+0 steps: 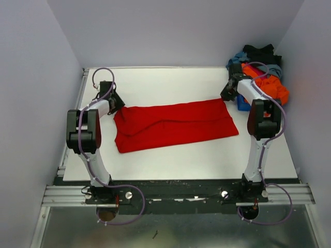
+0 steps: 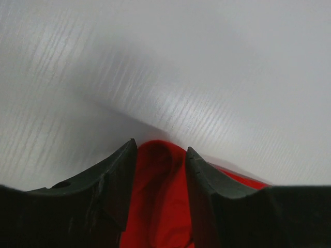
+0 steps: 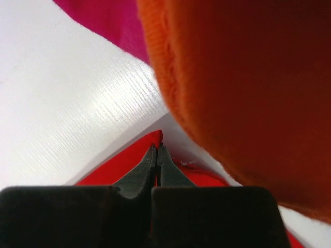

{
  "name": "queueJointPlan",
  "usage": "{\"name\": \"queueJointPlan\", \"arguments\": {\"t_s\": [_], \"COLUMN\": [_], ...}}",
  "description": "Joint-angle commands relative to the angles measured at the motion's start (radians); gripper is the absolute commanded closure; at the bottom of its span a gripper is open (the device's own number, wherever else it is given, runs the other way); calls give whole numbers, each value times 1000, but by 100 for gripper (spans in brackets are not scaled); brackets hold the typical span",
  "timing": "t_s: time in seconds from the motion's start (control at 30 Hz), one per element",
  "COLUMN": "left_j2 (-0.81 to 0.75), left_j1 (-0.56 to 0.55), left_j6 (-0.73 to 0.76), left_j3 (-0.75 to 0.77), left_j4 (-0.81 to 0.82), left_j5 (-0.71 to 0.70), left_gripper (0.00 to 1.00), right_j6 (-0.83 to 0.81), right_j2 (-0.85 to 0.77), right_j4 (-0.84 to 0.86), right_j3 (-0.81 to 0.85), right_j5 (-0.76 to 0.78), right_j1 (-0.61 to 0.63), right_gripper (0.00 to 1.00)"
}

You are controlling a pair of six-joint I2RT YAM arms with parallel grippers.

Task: Fold and stack the t-shirts
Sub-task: Fold the other side of the tshirt into a rectangle

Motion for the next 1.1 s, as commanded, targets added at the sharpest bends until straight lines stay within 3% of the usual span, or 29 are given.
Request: {"name": "queueJointPlan", "arguments": {"t_s": [0.0,0.07,0.17,0.2,0.33,0.73,0.8,0.83,0.9,0.93,1.07], "left_j2": [-16,-15,-13,-12,4,148,171,180,180,171,107], "left_j1": [-14,-14,-14,-14,-15,-14,-14,-14,-12,-14,-12], "left_j6": [-8,-8,-2,1,18,49,52,56,64,64,65], "left_j3": [-4,0,5,8,26,269,310,324,330,318,261], "left_j4": [17,28,29,25,28,-43,-56,-70,-87,-78,-47], "left_j5": [4,12,4,-5,-48,-59,-62,-62,-66,-71,-75], "left_gripper": [52,63,95,100,100,100,100,95,59,44,36], "right_j6": [3,1,1,1,0,-3,-15,-22,-39,-48,-97], "right_j2": [-19,-19,-22,-24,-19,39,51,51,-28,-79,-249], "right_j4": [10,10,9,9,10,-20,-28,-39,30,95,279], "right_j3": [-5,-2,-3,-3,3,95,118,127,54,-42,-224], "right_j5": [4,10,16,18,21,33,19,10,9,1,-63], "right_j1": [-7,-7,-7,-7,-7,-10,-12,-13,-12,-12,2], "right_gripper": [97,99,99,99,99,99,86,76,47,39,36]}}
